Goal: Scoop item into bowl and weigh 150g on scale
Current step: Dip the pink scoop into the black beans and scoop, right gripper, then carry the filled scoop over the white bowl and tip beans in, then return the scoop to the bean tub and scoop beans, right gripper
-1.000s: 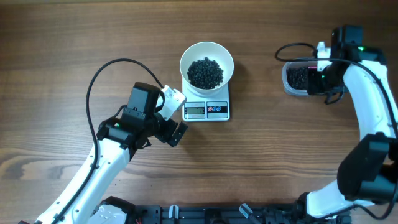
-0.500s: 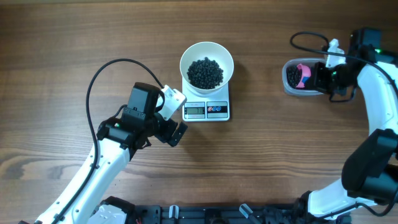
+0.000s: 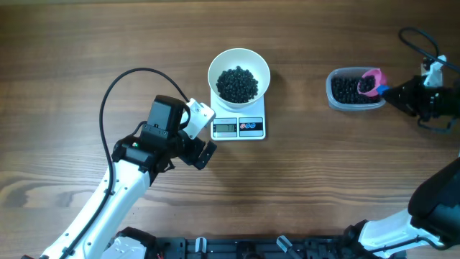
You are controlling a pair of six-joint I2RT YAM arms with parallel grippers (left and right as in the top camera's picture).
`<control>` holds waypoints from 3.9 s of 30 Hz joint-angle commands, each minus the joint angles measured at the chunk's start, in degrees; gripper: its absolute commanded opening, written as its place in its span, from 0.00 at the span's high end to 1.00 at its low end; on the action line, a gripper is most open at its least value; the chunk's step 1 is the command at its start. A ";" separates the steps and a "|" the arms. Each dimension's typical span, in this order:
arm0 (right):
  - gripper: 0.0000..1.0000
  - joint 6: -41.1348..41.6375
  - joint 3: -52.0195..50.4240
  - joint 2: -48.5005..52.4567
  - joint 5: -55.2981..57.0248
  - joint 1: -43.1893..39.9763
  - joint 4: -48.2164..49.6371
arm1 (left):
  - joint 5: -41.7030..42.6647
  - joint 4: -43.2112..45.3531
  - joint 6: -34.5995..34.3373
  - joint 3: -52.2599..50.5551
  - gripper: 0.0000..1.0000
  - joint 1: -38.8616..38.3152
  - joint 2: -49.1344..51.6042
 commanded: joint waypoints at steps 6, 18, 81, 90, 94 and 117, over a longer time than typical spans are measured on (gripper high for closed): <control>0.96 -5.95 0.22 0.83 -17.09 0.63 0.00 | -0.11 0.00 0.31 -0.26 0.00 0.33 0.28; 0.96 18.86 0.22 0.83 -23.43 24.13 26.25 | -0.11 0.00 0.31 -0.26 0.00 0.33 0.28; 0.96 0.59 10.86 -9.68 30.08 19.41 -2.14 | -0.11 0.00 0.31 -0.26 0.00 0.31 0.28; 0.96 0.63 10.86 -1.75 39.91 19.30 -6.14 | -0.11 0.00 0.31 -0.26 0.00 0.31 0.28; 0.96 -0.22 10.86 0.35 45.42 21.24 -6.36 | -0.11 0.00 0.31 -0.26 0.00 0.31 0.28; 0.96 -5.33 10.82 7.48 33.27 27.21 -7.58 | -0.11 0.00 0.31 -0.26 0.00 0.31 0.28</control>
